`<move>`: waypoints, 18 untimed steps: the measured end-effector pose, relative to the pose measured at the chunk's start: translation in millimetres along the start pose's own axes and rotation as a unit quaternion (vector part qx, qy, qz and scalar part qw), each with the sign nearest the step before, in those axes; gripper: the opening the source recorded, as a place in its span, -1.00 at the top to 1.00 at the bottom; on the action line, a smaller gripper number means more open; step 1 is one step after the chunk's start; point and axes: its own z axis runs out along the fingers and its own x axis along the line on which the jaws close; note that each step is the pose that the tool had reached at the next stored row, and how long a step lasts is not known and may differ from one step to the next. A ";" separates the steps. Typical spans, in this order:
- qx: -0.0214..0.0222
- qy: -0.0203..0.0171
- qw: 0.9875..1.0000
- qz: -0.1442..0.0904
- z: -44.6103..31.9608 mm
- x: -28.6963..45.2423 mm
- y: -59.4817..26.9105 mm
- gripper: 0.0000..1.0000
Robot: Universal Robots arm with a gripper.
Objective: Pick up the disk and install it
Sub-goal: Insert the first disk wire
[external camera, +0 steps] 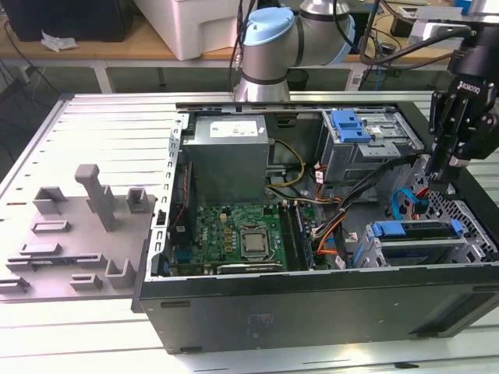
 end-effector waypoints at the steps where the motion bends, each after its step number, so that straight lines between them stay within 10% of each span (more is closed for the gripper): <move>1: 0.000 0.002 1.000 0.000 1.3 -0.4 0.0 0.29; 18: 0.000 0.019 1.000 0.001 12.0 -6.5 -1.5 0.29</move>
